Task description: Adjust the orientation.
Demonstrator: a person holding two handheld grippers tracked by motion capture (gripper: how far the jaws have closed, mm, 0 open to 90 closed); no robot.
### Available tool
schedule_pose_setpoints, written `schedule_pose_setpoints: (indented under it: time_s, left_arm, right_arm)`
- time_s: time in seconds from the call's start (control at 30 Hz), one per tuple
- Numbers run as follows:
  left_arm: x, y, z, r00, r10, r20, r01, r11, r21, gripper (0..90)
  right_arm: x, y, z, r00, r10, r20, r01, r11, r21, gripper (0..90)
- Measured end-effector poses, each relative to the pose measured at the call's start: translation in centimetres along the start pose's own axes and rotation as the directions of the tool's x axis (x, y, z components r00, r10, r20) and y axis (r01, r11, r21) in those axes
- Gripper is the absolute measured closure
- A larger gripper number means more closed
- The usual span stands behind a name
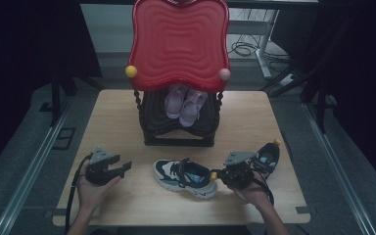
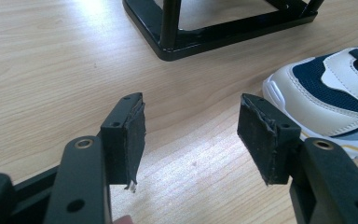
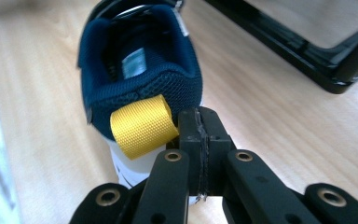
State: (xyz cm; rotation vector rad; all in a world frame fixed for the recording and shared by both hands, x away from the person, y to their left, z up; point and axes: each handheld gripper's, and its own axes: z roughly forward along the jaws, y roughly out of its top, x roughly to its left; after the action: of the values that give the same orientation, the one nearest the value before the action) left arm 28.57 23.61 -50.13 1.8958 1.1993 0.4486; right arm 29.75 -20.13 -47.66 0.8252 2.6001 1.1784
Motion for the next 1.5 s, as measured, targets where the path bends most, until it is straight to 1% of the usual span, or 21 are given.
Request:
schedule_pose_setpoints:
  time_s: [0.1, 0.2, 0.27, 0.4, 0.53, 0.6, 0.67, 0.8, 1.0, 1.17, 1.33, 1.37, 1.5]
  left_arm:
    - [0.0, 0.0, 0.0, 1.0, -0.001, -0.002, 0.001, 1.0, -0.001, 42.0]
    - [0.0, 0.0, 0.0, 1.0, -0.001, -0.001, 0.001, 1.0, -0.001, 42.0]
    - [0.0, 0.0, -0.1, 1.0, -0.001, -0.002, 0.001, 1.0, -0.001, 42.0]
    - [0.1, 0.0, -0.1, 1.0, 0.0, -0.002, 0.0, 1.0, -0.004, 42.0]
    - [0.2, 0.1, -0.2, 1.0, -0.003, -0.004, 0.003, 1.0, -0.006, 42.0]
    - [0.3, 0.1, -0.3, 1.0, -0.005, -0.006, 0.005, 1.0, -0.008, 42.0]
    - [0.3, 0.1, -0.4, 0.9999, -0.007, -0.008, 0.007, 0.9999, -0.009, 42.0]
    - [0.4, 0.2, -0.6, 0.9999, -0.013, -0.009, 0.013, 0.9998, -0.017, 41.9]
    - [0.7, 0.1, -0.8, 0.9997, -0.02, -0.013, 0.02, 0.9996, -0.02, 41.9]
    - [0.7, 0.2, -0.9, 0.9997, -0.022, -0.015, 0.021, 0.9995, -0.025, 41.9]
    - [0.8, 0.2, -0.9, 0.9996, -0.022, -0.017, 0.021, 0.9995, -0.025, 41.9]
    - [0.8, 0.2, -0.9, 0.9996, -0.022, -0.017, 0.022, 0.9995, -0.025, 41.9]
    - [0.8, 0.2, -0.9, 0.9996, -0.022, -0.017, 0.022, 0.9995, -0.024, 41.9]
  right_arm:
    - [0.8, -0.4, -0.3, 0.9994, -0.019, -0.028, 0.019, 1.0, 0.005, 88.1]
    - [1.5, -0.7, -0.5, 0.9983, -0.024, -0.053, 0.024, 1.0, 0.003, 88.1]
    - [2.1, -0.7, -0.5, 0.9966, -0.042, -0.072, 0.042, 0.999, 0.005, 88.1]
    - [3.1, -0.5, -0.1, 0.9935, -0.067, -0.092, 0.068, 0.998, 0.007, 88.1]
    - [4.2, -0.1, 0.5, 0.9885, -0.086, -0.124, 0.087, 0.996, 0.005, 88.1]
    - [4.7, 0.1, 0.9, 0.9854, -0.094, -0.142, 0.095, 0.995, 0.002, 88.0]
    - [5.5, 0.5, 1.6, 0.9796, -0.098, -0.175, 0.099, 0.995, -0.007, 88.0]
    - [6.7, 1.3, 2.9, 0.9684, -0.119, -0.219, 0.117, 0.993, -0.022, 88.0]
    - [7.9, 2.3, 4.8, 0.9557, -0.13, -0.264, 0.122, 0.991, -0.048, 88.0]
    - [8.6, 2.6, 5.7, 0.9493, -0.137, -0.283, 0.122, 0.99, -0.073, 88.0]
    - [9.1, 2.8, 6.3, 0.9452, -0.146, -0.292, 0.126, 0.988, -0.085, 88.1]
    - [9.2, 2.9, 6.5, 0.9428, -0.147, -0.299, 0.126, 0.988, -0.09, 88.0]
    - [9.5, 3.2, 7.1, 0.9384, -0.154, -0.309, 0.129, 0.987, -0.1, 88.1]
